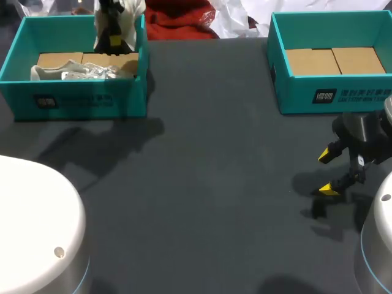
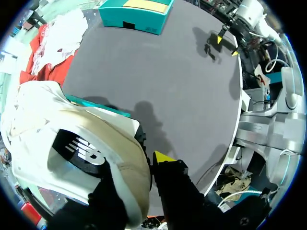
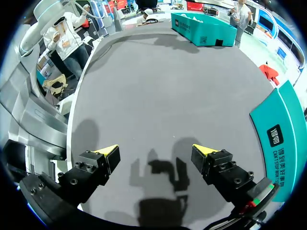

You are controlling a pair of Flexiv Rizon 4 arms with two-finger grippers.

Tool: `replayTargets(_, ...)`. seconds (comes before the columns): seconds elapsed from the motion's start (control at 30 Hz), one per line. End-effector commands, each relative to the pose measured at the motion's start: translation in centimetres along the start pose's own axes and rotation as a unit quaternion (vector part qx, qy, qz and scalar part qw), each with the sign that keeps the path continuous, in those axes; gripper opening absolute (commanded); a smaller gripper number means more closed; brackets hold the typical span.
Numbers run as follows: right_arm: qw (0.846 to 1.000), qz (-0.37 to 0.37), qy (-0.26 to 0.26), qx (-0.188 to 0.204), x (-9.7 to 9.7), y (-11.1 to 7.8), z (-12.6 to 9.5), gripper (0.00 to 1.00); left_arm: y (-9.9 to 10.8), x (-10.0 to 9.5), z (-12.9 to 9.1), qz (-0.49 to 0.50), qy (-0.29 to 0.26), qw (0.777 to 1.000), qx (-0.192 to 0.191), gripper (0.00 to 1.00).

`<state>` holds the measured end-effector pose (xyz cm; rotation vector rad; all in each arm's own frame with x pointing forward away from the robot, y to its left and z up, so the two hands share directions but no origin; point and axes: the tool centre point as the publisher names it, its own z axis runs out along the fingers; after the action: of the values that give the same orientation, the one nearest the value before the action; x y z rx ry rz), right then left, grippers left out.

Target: Take the shoe out of the shoebox, open the shoe tongue, remove and reinsert the insole, then place the shoe into the shoebox

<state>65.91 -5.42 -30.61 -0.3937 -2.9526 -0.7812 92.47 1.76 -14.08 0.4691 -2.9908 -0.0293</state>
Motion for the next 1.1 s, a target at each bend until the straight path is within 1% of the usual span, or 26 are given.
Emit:
replayTargets(0.03, 1.000, 0.000, -0.002, 0.001, 0.2, 0.0, 0.0, 1.00, 2.6, -3.7, -0.4, -0.006, 0.018, 1.000, 0.001, 0.00)
replayTargets(0.1, 1.000, 0.000, -0.002, 0.001, 0.2, 0.0, 0.0, 1.00, 3.6, -5.0, -0.5, -0.004, 0.026, 1.000, 0.001, 0.00)
replayTargets(0.17, 1.000, 0.000, -0.002, 0.001, 0.2, 0.0, 0.0, 1.00, 4.5, -6.3, -0.6, -0.017, 0.022, 1.000, -0.005, 0.00)
replayTargets(0.23, 1.000, 0.000, -0.002, 0.001, 0.2, 0.0, 0.0, 1.00, 5.5, -7.6, -0.9, -0.020, 0.024, 1.000, -0.002, 0.00)
replayTargets(0.57, 1.000, 0.000, -0.002, 0.001, 0.2, 0.0, 0.0, 1.00, 8.7, -11.8, -2.5, -0.035, 0.008, 0.999, -0.014, 0.00)
replayTargets(0.63, 1.000, 0.000, -0.002, 0.001, 0.2, 0.0, 0.0, 1.00, 9.3, -12.9, -2.7, -0.029, 0.002, 0.999, -0.038, 0.00)
replayTargets(0.67, 1.000, 0.000, -0.002, 0.001, 0.2, 0.0, 0.0, 1.00, 9.6, -13.6, -2.7, -0.041, 0.004, 0.998, -0.048, 0.00)
replayTargets(1.1, 1.000, 0.000, -0.002, 0.001, 0.2, 0.0, 0.0, 1.00, 9.6, -13.6, -2.7, -0.041, 0.004, 0.998, -0.048, 0.00)
